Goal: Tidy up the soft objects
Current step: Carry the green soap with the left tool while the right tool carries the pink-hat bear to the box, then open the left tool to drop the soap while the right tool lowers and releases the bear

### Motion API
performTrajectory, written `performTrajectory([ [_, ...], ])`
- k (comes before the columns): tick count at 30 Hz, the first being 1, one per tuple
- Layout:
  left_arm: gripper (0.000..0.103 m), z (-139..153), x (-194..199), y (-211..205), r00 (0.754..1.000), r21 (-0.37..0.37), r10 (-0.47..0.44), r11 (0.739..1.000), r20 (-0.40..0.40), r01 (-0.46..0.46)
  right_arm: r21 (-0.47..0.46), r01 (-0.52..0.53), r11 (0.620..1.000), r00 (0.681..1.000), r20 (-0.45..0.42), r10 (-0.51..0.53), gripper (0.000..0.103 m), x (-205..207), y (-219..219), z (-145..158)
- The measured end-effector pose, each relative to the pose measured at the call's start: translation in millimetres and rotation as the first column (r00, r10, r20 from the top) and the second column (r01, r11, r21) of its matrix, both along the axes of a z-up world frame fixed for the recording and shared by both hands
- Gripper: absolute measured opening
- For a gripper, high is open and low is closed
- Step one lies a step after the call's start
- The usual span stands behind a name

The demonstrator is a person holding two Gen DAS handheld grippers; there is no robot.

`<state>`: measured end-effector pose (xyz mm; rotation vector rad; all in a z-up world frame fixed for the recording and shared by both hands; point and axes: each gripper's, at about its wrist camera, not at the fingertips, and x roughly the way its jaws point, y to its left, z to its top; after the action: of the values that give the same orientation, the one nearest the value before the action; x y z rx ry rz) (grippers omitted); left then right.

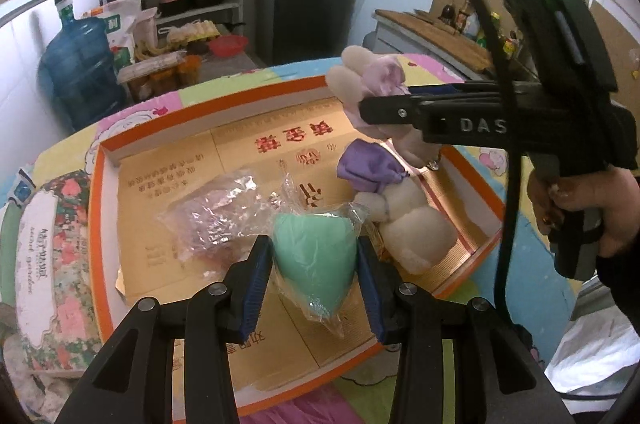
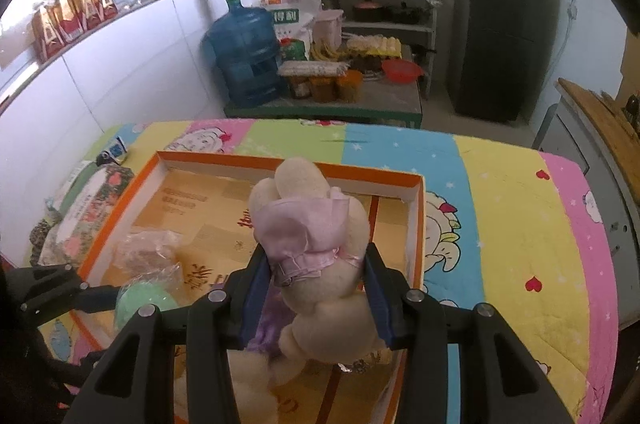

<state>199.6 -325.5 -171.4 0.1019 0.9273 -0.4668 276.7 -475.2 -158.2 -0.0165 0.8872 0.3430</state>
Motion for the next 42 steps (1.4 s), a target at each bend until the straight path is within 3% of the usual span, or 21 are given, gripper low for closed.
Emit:
performTrajectory([
  [10,0.046,-10,2,1,0.999,-0.001,0.015,1.0,-0.032,-0.015,-0.019,-0.01,1.0,0.999,-0.031,0.01,0.049,11,4,-21],
  [13,0.053,-10,3,2,0.999,0.001,0.017,1.0,-0.032,-0.017,-0.018,-0.011,1.0,1.0,-0.023,0.011,0.05,12,4,-23],
  [15,0.064,-8,3,4,1.0,-0.002,0.019,1.0,-0.019,-0.019,-0.01,-0.009,1.0,1.0,-0.022,0.009,0.053,11,3,-23],
  [21,0.07,5,0,13,0.999,-0.029,0.033,0.999,0.01,-0.032,0.037,0.022,0.999,1.0,-0.016,-0.021,0.06,14,-3,-18],
  [24,0.072,15,-3,19,0.999,-0.046,0.04,0.998,0.029,-0.039,0.025,0.042,0.999,0.999,0.008,-0.042,0.065,13,-4,-11],
  [34,0.072,49,-17,45,0.993,-0.086,0.075,0.994,0.094,-0.067,0.039,0.062,0.997,0.995,0.077,-0.065,0.065,3,1,23],
  [42,0.072,75,-37,81,0.98,-0.115,0.122,0.988,0.154,-0.105,0.163,0.026,0.986,0.992,0.12,-0.046,0.065,-28,38,61],
])
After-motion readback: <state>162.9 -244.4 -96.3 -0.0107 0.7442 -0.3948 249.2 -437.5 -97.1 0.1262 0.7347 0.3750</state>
